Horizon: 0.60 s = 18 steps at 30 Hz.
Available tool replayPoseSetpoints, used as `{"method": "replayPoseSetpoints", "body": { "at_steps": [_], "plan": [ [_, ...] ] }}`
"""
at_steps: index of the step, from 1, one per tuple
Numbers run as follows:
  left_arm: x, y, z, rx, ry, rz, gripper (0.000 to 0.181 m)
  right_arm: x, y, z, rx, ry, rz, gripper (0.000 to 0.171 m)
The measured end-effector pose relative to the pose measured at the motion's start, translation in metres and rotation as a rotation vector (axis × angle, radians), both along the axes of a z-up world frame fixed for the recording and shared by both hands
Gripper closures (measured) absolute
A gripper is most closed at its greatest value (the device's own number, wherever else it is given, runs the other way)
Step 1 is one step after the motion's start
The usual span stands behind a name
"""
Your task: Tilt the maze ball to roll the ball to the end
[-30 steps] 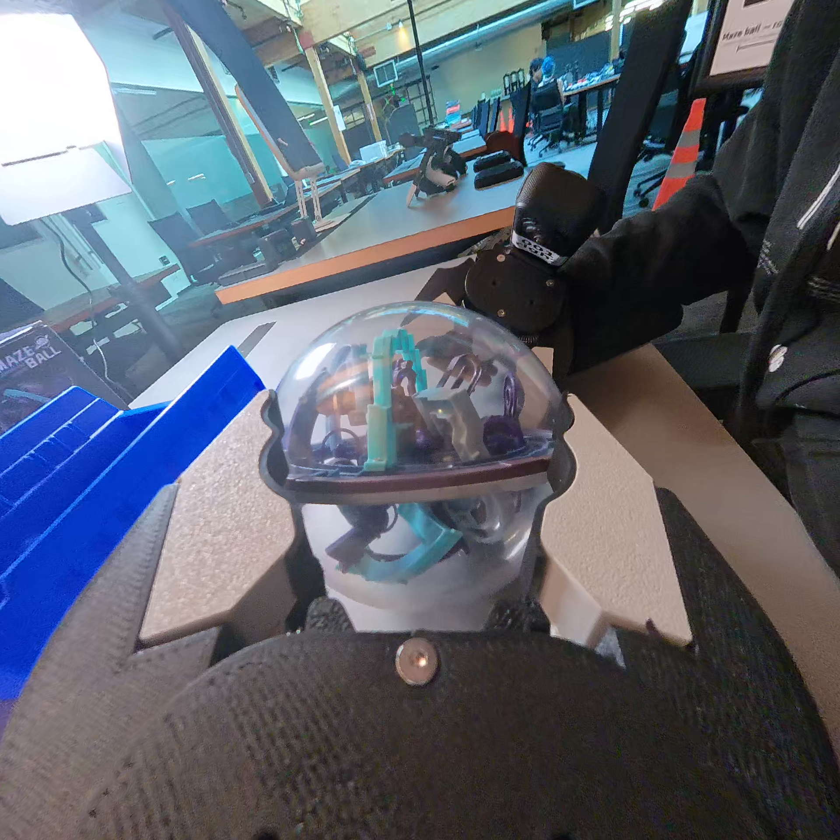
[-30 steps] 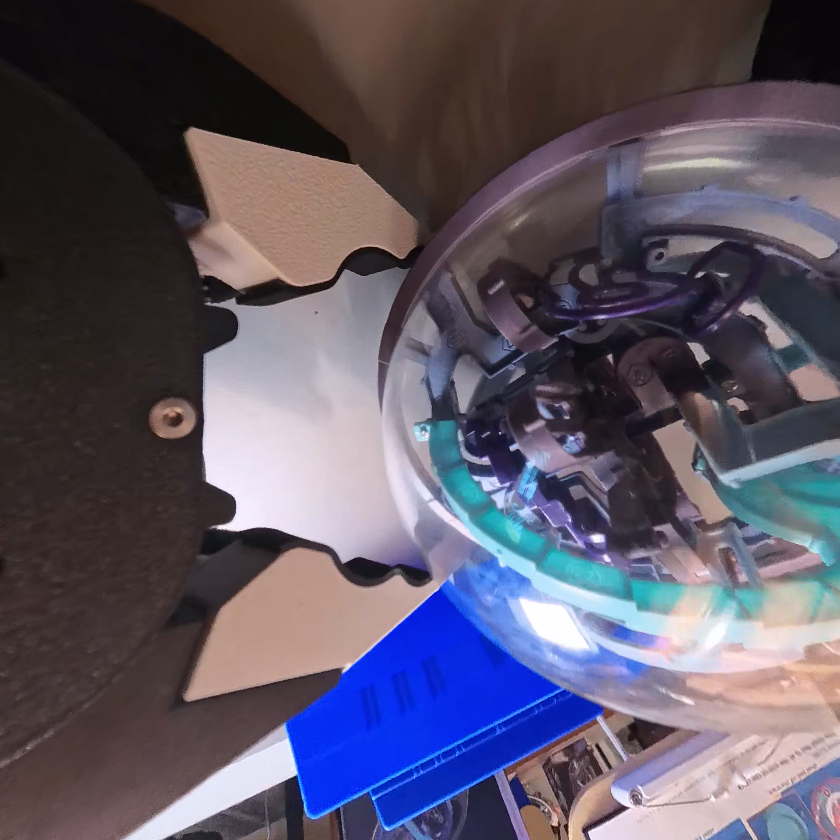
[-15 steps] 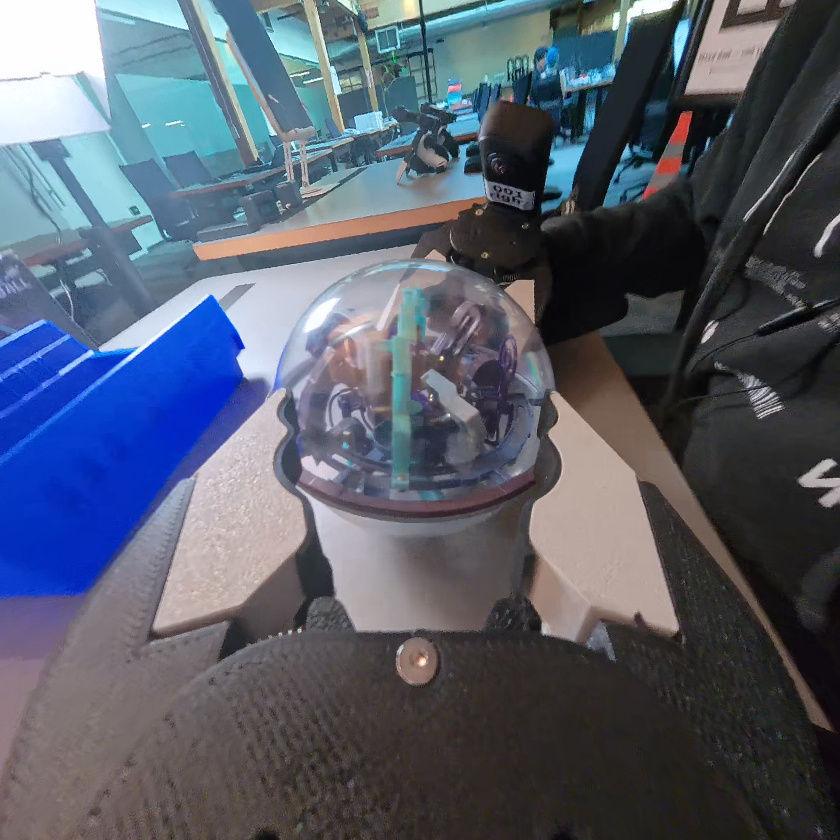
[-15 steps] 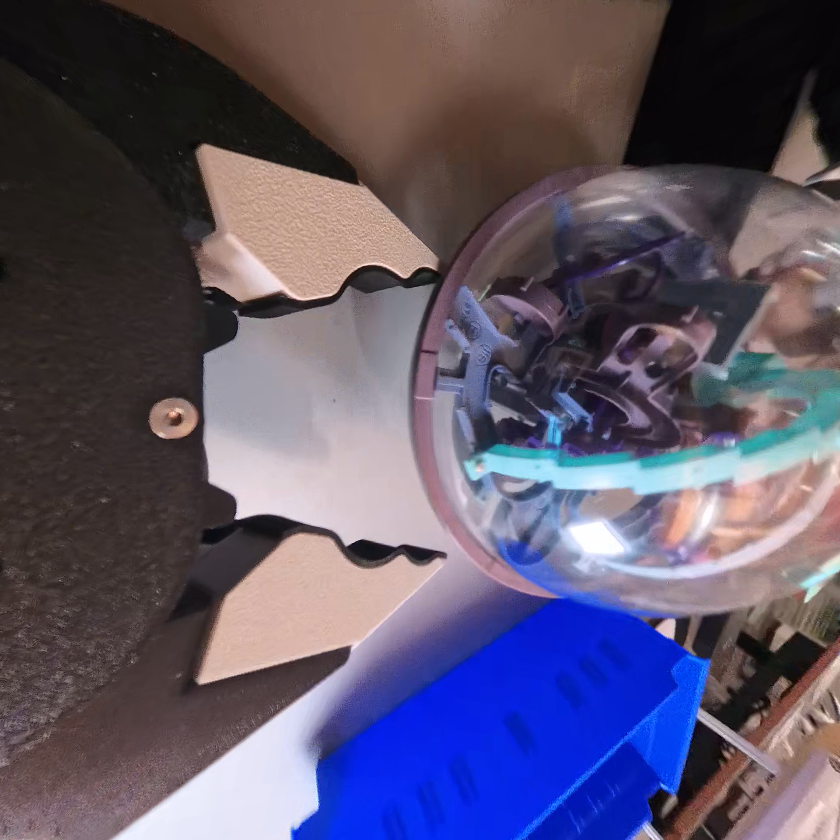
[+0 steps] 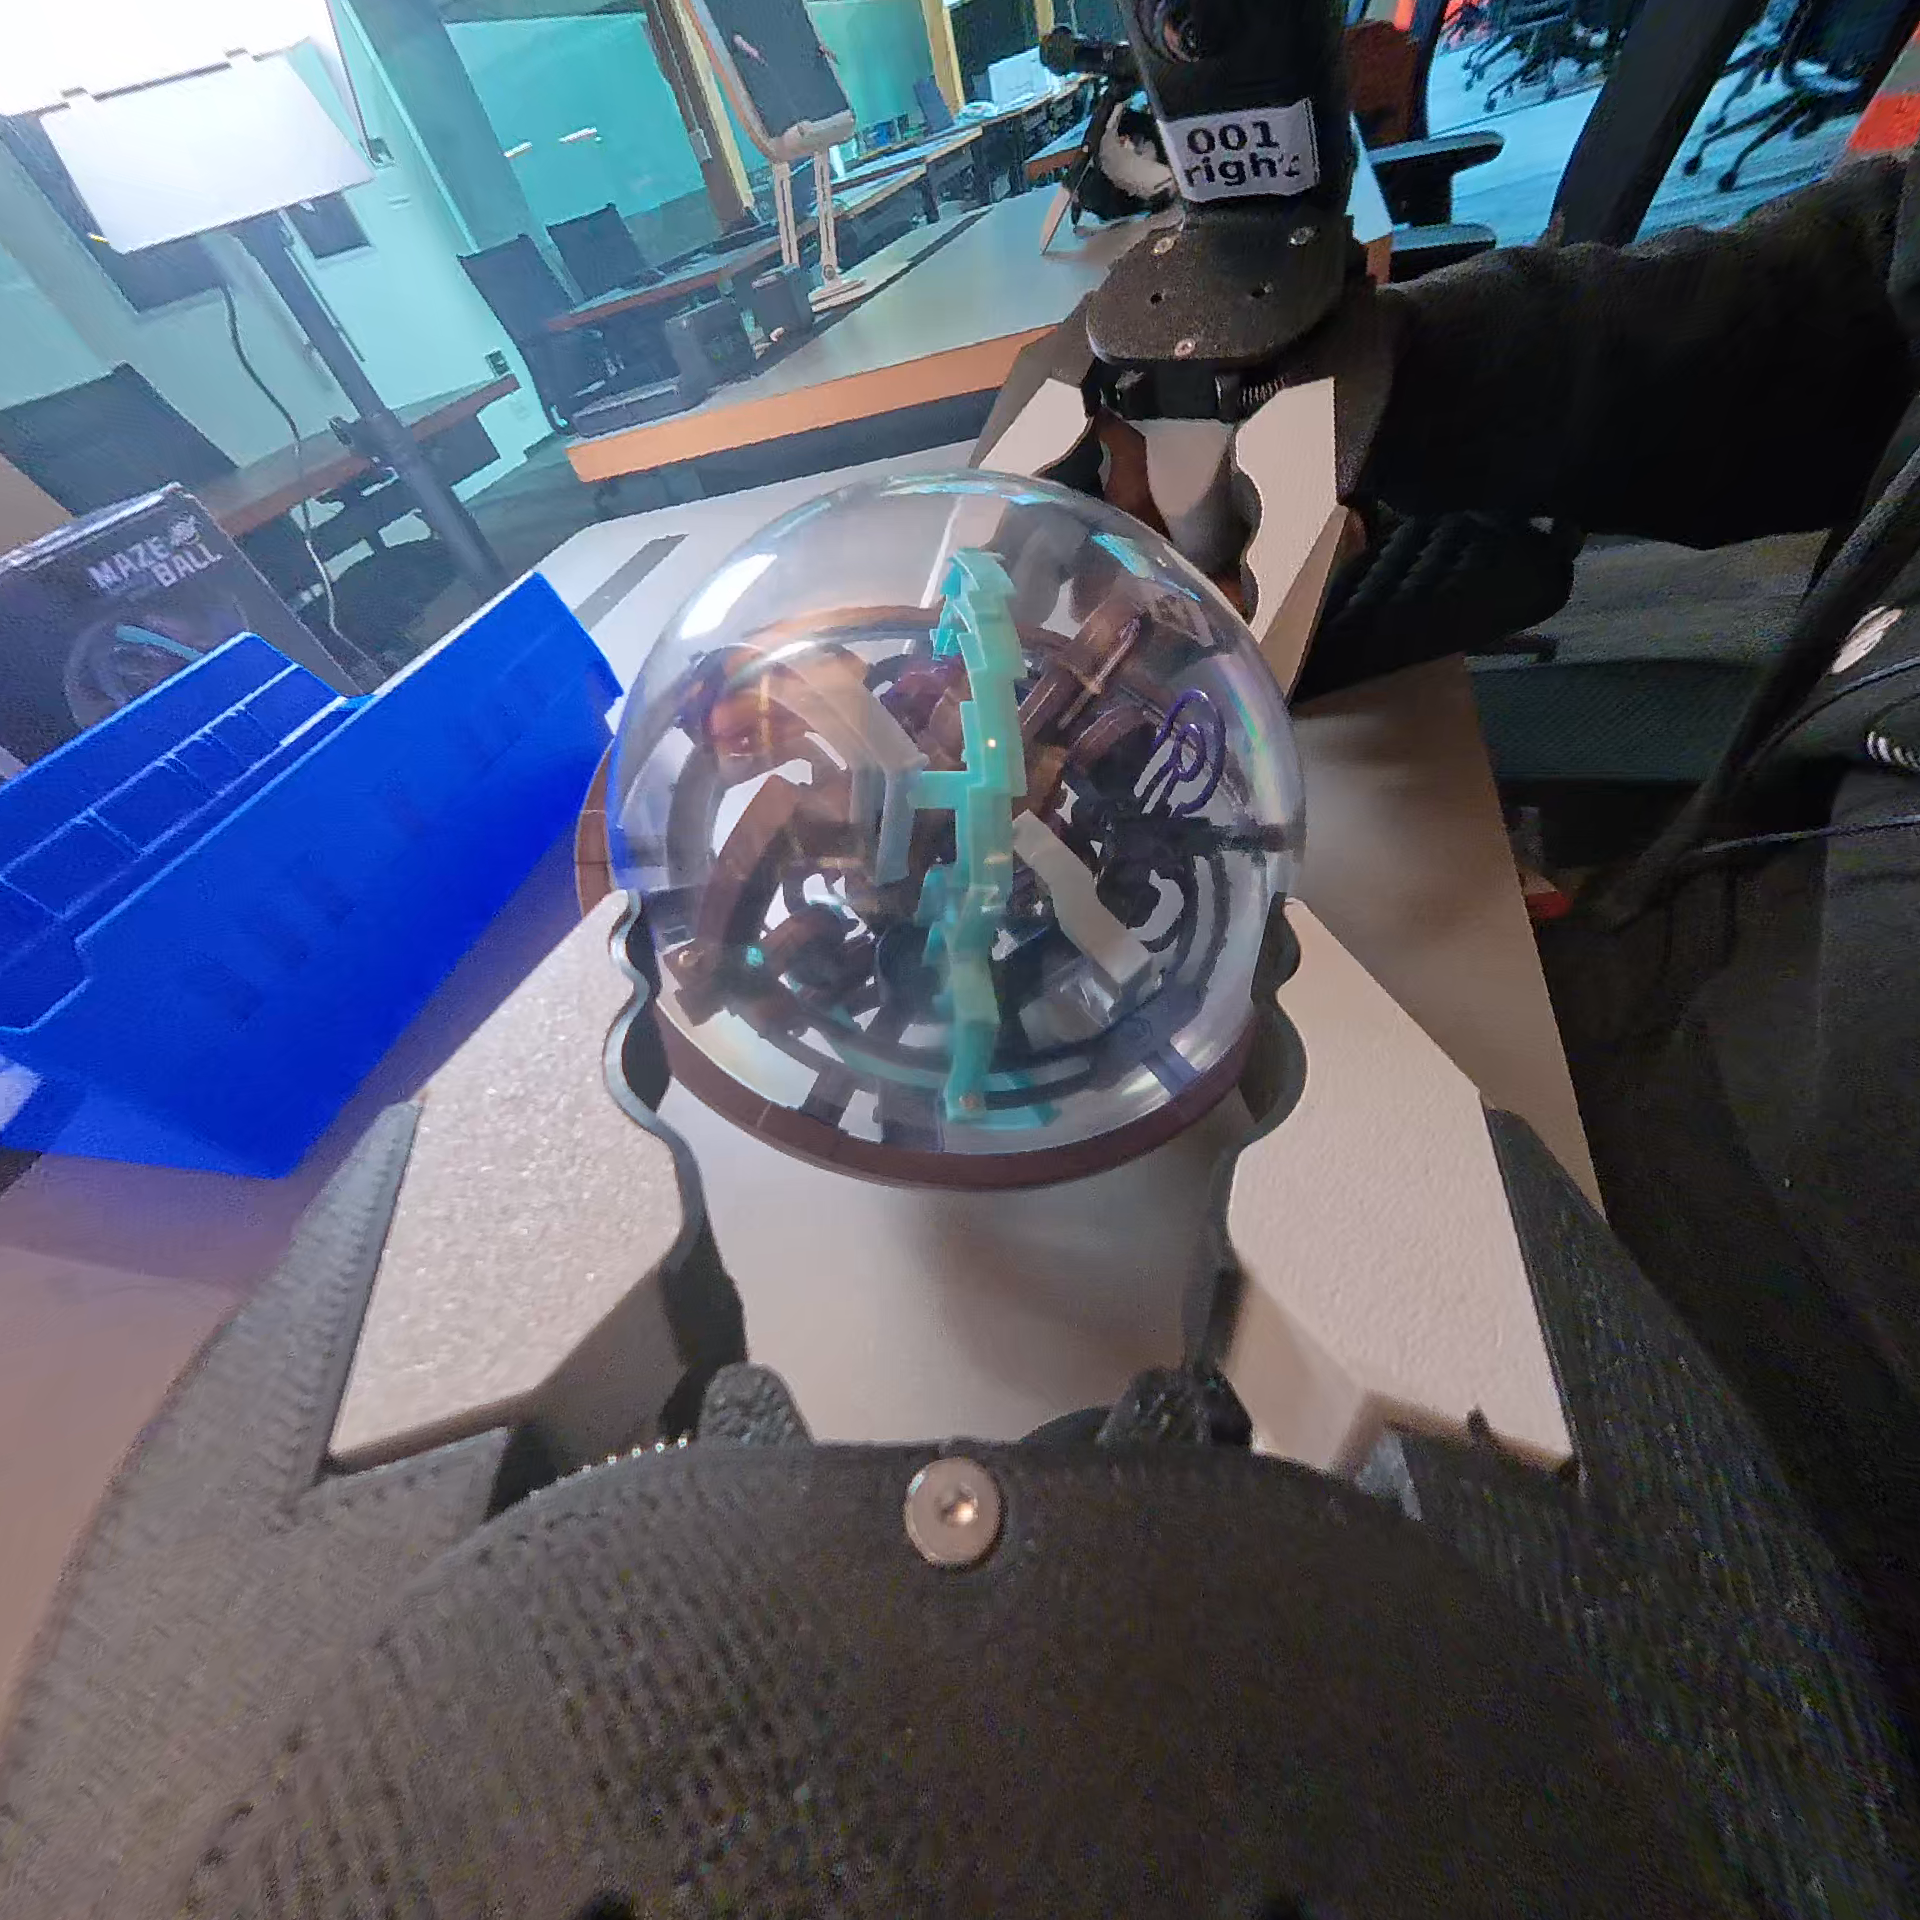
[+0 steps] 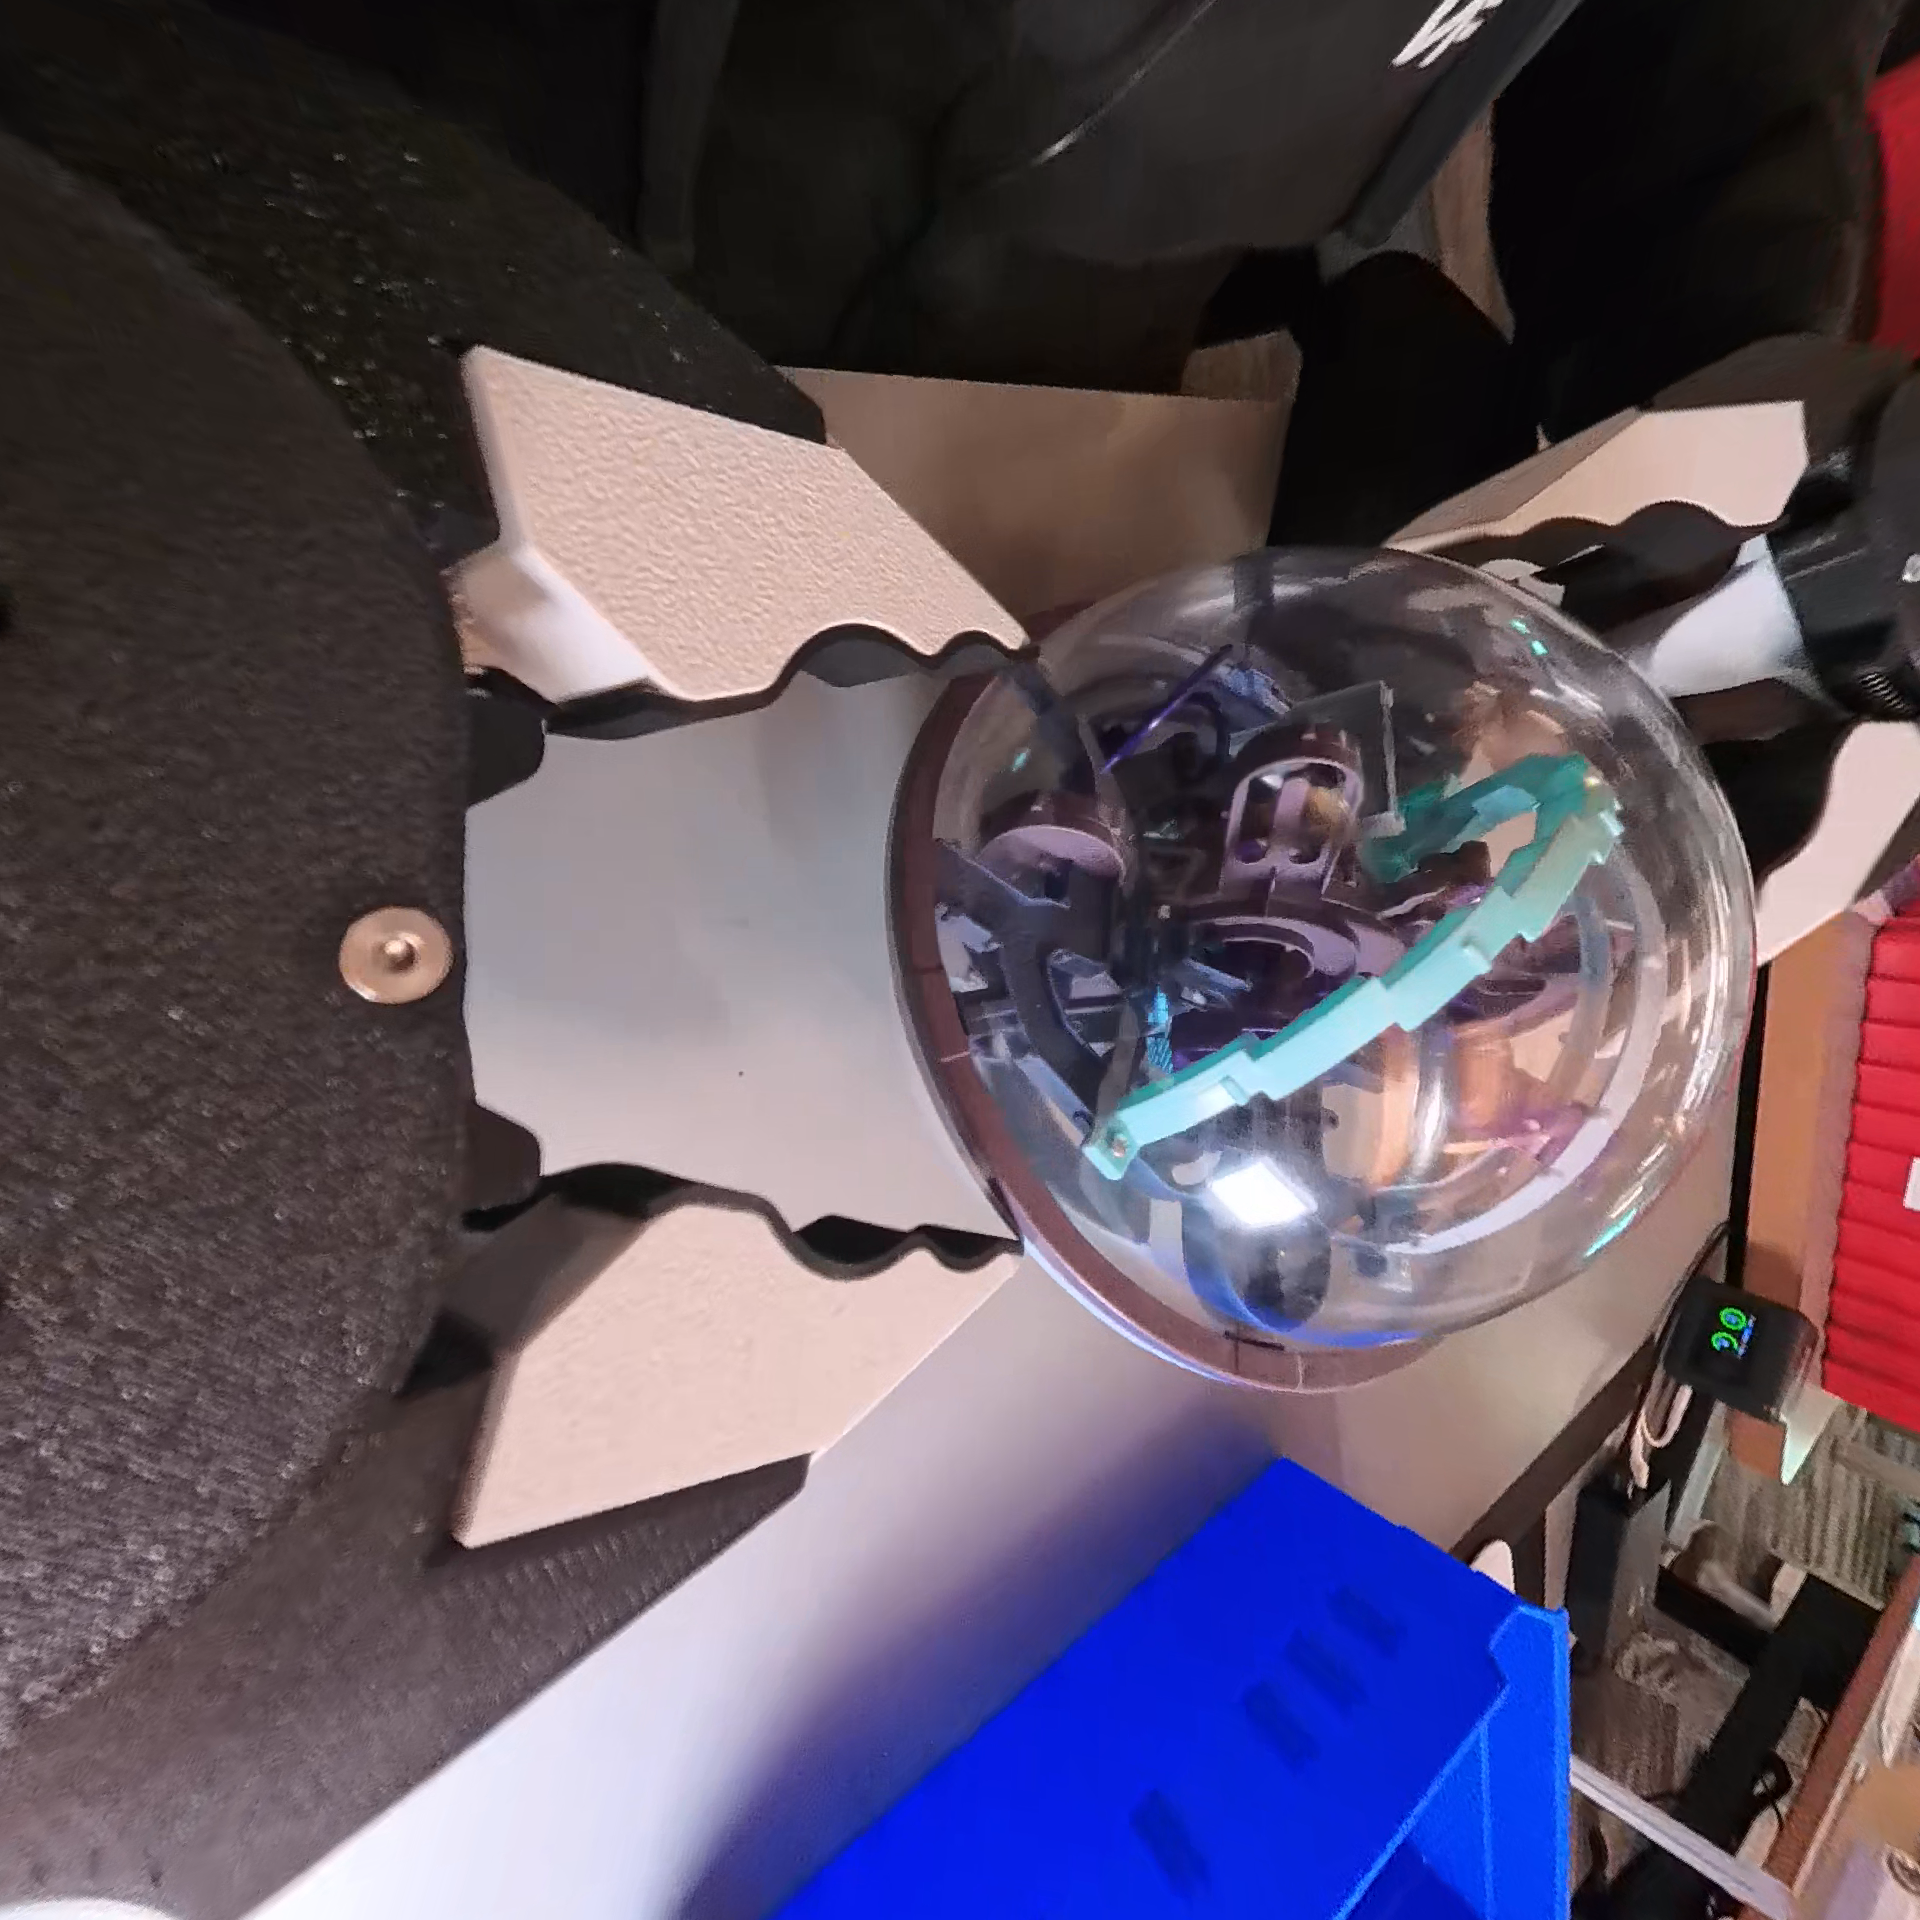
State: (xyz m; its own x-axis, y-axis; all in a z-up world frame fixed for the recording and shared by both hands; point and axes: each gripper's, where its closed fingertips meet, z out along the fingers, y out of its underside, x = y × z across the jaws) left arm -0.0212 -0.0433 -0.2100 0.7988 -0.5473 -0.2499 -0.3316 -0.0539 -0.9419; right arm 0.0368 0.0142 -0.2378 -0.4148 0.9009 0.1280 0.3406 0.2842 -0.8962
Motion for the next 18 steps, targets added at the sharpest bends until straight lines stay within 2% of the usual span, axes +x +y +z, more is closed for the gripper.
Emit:
{"method": "replayPoseSetpoints", "body": {
  "at_steps": [11, 18],
  "plan": [
    [0.005, -0.009, 0.012, 0.055, -0.039, 0.017, 0.079, -0.004, 0.0, -0.011, -0.001, -0.088, 0.133, 0.066],
    [-0.001, -0.006, 0.01, 0.064, -0.016, 0.033, 0.083, -0.01, 0.014, -0.015, -0.126, -0.211, 0.234, 0.067]
  ]
}}
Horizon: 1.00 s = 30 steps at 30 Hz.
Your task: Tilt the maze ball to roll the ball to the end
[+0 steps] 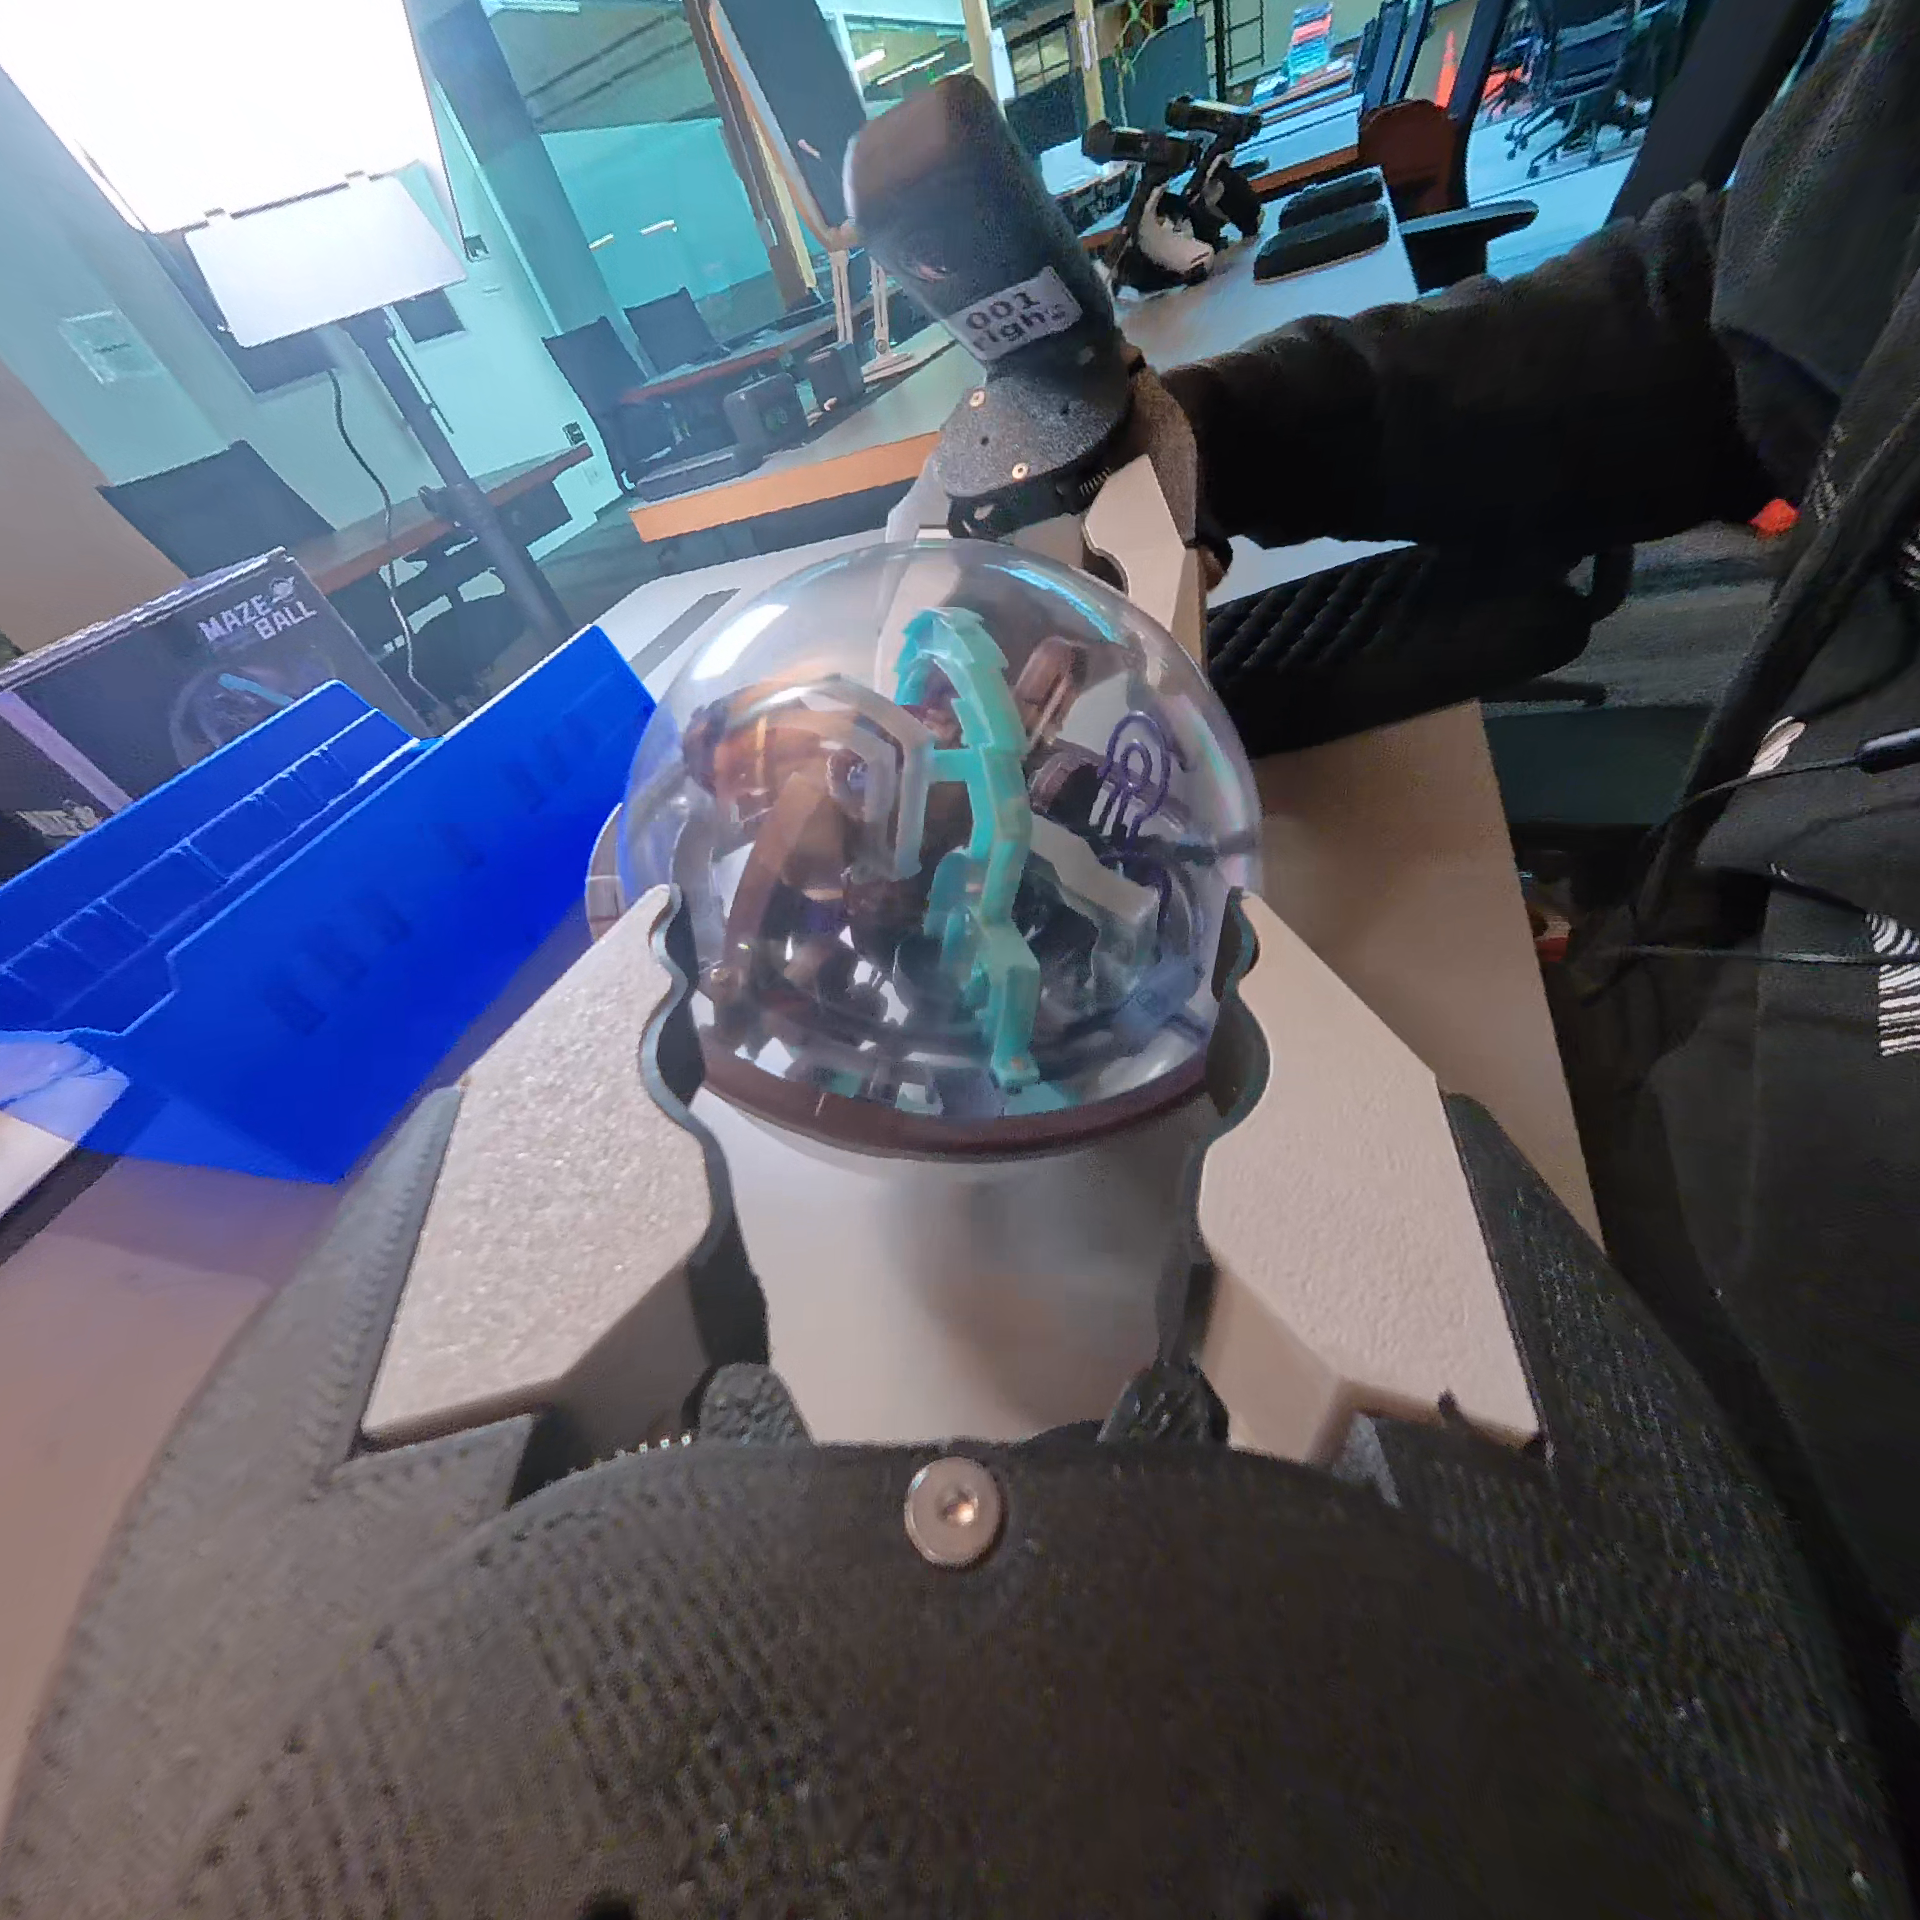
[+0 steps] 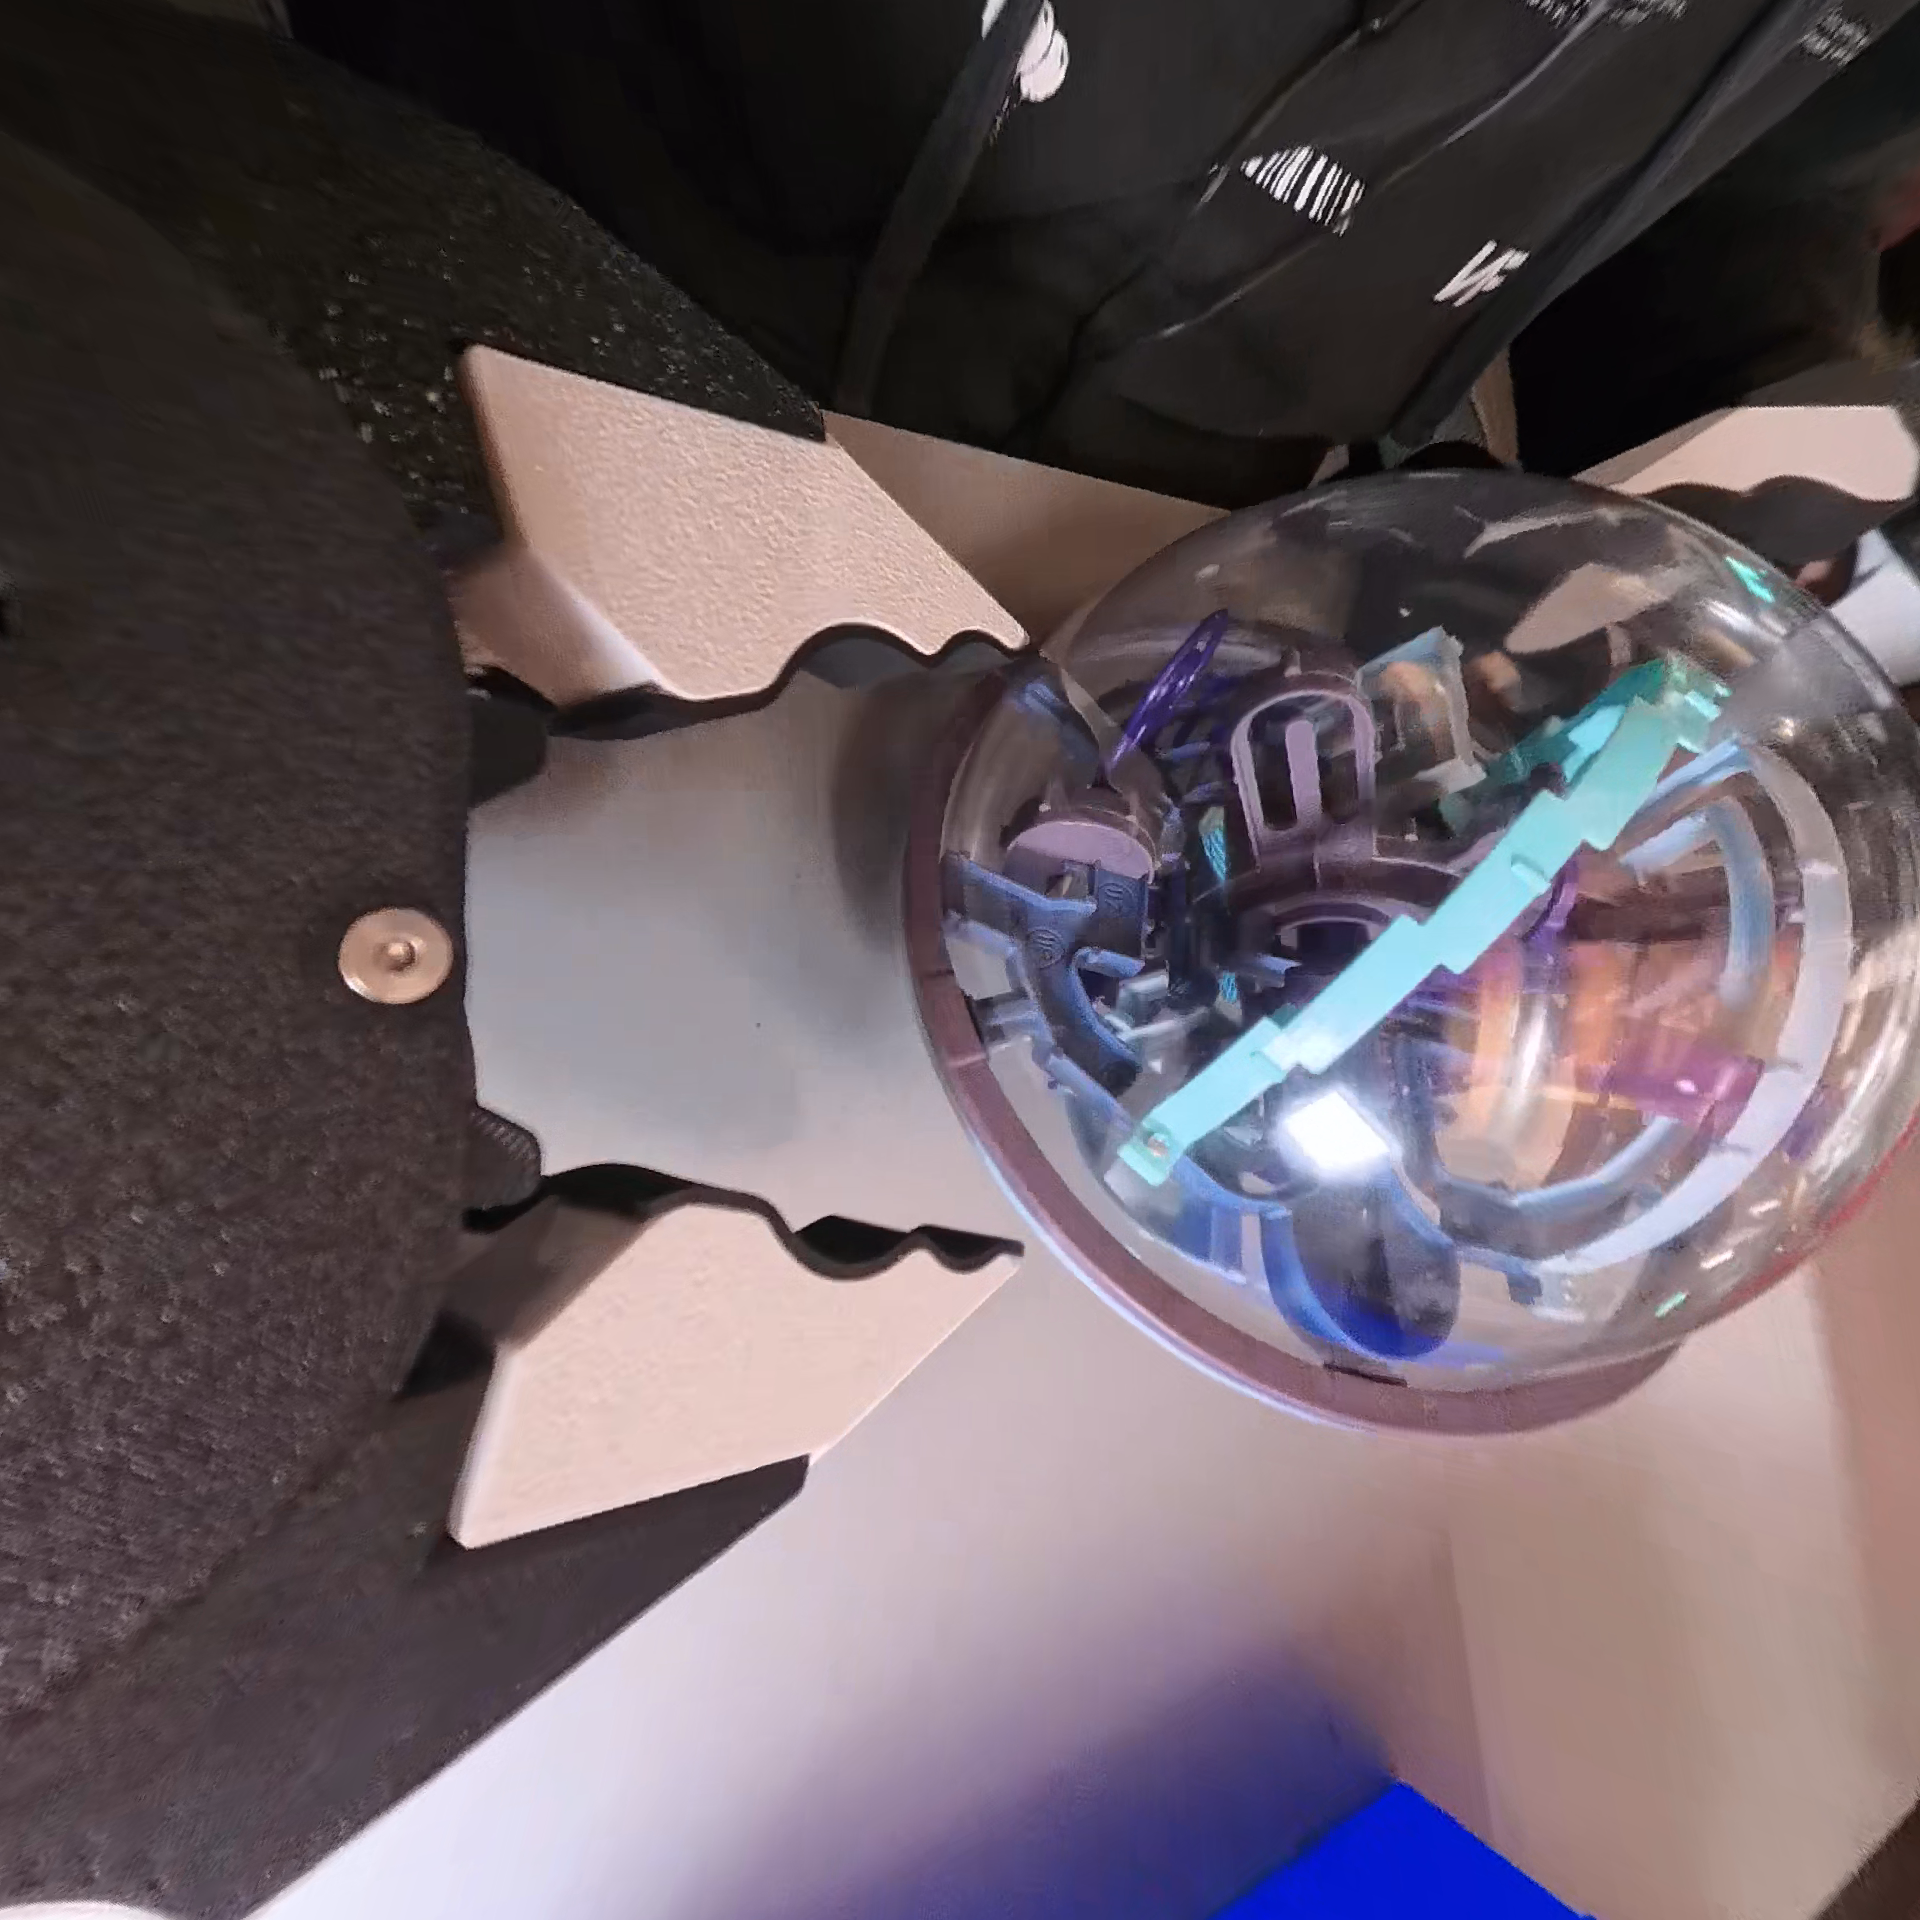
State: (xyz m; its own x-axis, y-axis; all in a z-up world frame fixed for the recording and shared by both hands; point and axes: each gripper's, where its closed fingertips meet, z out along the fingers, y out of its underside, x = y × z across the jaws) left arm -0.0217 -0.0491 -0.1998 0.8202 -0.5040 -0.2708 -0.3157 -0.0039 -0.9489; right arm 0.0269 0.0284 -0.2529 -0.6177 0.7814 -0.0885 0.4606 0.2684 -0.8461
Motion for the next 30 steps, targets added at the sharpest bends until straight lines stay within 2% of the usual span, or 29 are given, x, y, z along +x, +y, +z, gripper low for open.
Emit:
{"method": "replayPoseSetpoints", "body": {
  "at_steps": [6, 9, 10, 12, 15, 17, 19, 21, 23, 25, 30],
  "plan": [
    [-0.01, 0.0, 0.004, 0.019, -0.051, -0.013, 0.082, -0.018, 0.033, 0.003, -0.012, -0.031, -0.038, 0.069],
    [-0.003, -0.014, 0.012, 0.046, -0.093, -0.128, 0.092, -0.032, 0.07, 0.005, 0.086, 0.008, -0.208, 0.085],
    [0.0, -0.021, 0.015, 0.044, -0.118, -0.186, 0.098, -0.034, 0.081, 0.01, 0.099, 0.038, -0.263, 0.086],
    [-0.011, -0.024, 0.029, 0.072, -0.202, -0.204, 0.098, -0.031, 0.087, 0.022, 0.056, 0.079, -0.317, 0.086],
    [-0.056, -0.01, 0.044, 0.08, -0.332, -0.077, 0.103, -0.021, 0.082, 0.032, -0.01, 0.103, -0.357, 0.086],
    [-0.09, 0.009, 0.029, -0.022, -0.408, 0.039, 0.102, -0.013, 0.066, 0.035, -0.042, 0.118, -0.334, 0.085],
    [-0.092, 0.02, 0.003, -0.247, -0.537, 0.016, 0.089, -0.01, 0.045, 0.04, -0.084, 0.141, -0.304, 0.085],
    [-0.069, 0.022, -0.014, -0.445, -0.639, -0.1, 0.082, -0.01, 0.026, 0.043, -0.108, 0.165, -0.282, 0.086],
    [-0.058, 0.025, -0.02, -0.455, -0.615, -0.127, 0.095, -0.012, 0.014, 0.041, -0.09, 0.178, -0.275, 0.082],
    [-0.054, 0.03, -0.022, -0.436, -0.546, -0.106, 0.099, -0.014, 0.017, 0.036, -0.041, 0.189, -0.318, 0.078],
    [-0.049, 0.04, -0.017, -0.394, -0.505, -0.079, 0.094, -0.006, 0.02, 0.034, -0.123, 0.185, -0.365, 0.086]
  ]
}}
